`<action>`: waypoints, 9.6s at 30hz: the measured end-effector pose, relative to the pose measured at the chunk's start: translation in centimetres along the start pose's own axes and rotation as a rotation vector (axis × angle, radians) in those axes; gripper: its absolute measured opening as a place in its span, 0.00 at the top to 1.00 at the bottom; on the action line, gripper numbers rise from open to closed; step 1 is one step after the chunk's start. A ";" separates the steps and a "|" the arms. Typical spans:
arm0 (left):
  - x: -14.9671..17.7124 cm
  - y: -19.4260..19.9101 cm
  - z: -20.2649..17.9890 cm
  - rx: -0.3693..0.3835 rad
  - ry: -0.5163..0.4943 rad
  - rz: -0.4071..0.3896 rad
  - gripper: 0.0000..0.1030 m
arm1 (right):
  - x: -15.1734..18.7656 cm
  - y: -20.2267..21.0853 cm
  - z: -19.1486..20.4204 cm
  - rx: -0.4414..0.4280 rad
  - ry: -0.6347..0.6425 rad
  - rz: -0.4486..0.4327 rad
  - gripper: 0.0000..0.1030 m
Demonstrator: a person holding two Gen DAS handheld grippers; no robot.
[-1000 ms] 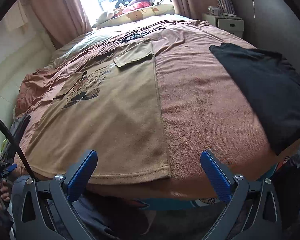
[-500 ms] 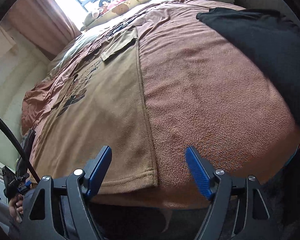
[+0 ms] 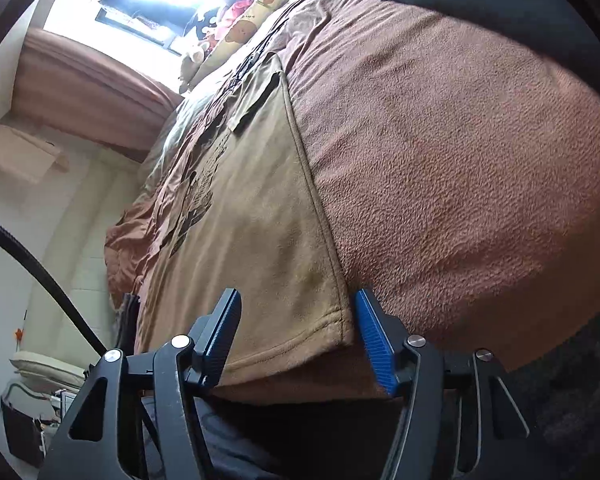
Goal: Fold small clothes
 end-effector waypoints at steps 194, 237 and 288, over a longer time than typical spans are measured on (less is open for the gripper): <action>-16.8 -13.2 -7.9 -0.851 -0.723 0.065 0.29 | -15.6 -24.6 7.0 0.676 0.662 0.376 0.22; -22.2 -8.4 -13.3 -0.584 -0.625 -0.085 0.29 | -20.5 -27.0 7.7 0.358 0.583 0.238 0.80; -24.0 -13.7 -16.1 -0.480 -0.695 -0.134 0.93 | -22.1 -22.0 9.2 0.431 0.533 0.045 1.00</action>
Point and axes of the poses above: each gripper's, at about its wrist camera, not at the fingertips, and y roughly against the way its jaws point, z to its left, x to its underside, the point moved 7 cm from there along -y, roughly the way its jaws point, and after that the axes turned 10 degrees about y, right-handed, at the moved point
